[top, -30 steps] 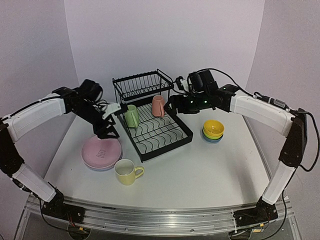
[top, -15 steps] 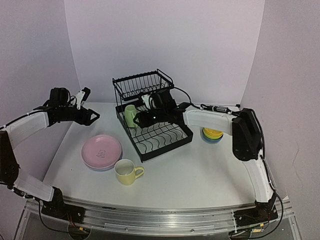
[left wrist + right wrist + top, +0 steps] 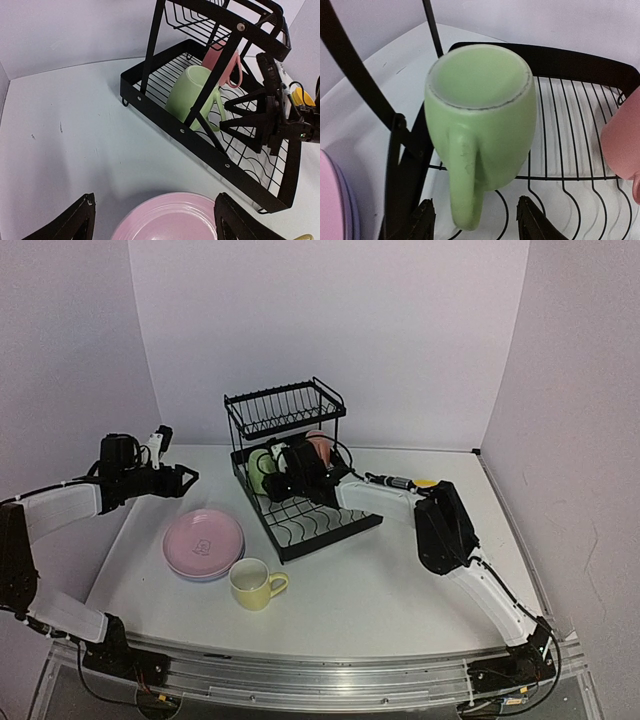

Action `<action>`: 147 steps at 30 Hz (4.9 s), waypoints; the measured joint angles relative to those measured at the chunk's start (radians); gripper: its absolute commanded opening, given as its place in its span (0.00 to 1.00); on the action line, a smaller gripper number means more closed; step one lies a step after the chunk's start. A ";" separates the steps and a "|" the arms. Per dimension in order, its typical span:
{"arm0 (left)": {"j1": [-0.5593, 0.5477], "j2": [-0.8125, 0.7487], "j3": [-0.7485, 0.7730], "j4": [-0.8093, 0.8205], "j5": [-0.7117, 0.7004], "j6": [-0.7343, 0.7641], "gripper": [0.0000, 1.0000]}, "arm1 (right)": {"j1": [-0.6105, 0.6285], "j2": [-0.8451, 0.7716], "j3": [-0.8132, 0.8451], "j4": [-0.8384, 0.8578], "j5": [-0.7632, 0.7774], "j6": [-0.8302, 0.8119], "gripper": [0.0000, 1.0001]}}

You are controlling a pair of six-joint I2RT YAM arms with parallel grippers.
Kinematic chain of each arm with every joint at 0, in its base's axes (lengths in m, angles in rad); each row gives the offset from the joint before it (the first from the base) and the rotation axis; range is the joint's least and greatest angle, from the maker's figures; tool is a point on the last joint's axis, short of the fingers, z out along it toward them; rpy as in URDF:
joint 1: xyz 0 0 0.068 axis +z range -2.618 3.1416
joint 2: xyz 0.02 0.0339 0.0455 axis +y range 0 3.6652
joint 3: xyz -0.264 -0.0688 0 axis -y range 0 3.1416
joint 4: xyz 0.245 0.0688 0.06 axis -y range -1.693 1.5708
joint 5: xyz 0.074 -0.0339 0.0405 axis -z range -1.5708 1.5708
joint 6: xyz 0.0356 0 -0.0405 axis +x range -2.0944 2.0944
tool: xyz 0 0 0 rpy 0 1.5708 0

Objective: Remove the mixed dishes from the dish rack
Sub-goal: Pick up the cup from the dish rack, then place the cup at the center of the board.

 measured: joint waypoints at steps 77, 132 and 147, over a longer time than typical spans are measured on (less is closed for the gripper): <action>-0.412 0.261 -0.049 0.588 0.083 1.005 0.68 | -0.048 -0.681 -0.678 -0.066 -0.306 0.985 0.00; -0.418 0.323 0.093 0.571 0.105 1.059 0.00 | -0.060 -0.712 -0.759 -0.028 -0.435 1.129 0.36; -0.428 0.322 0.276 0.112 0.099 0.929 0.00 | -0.099 -0.731 -0.763 -0.015 -0.403 1.087 0.90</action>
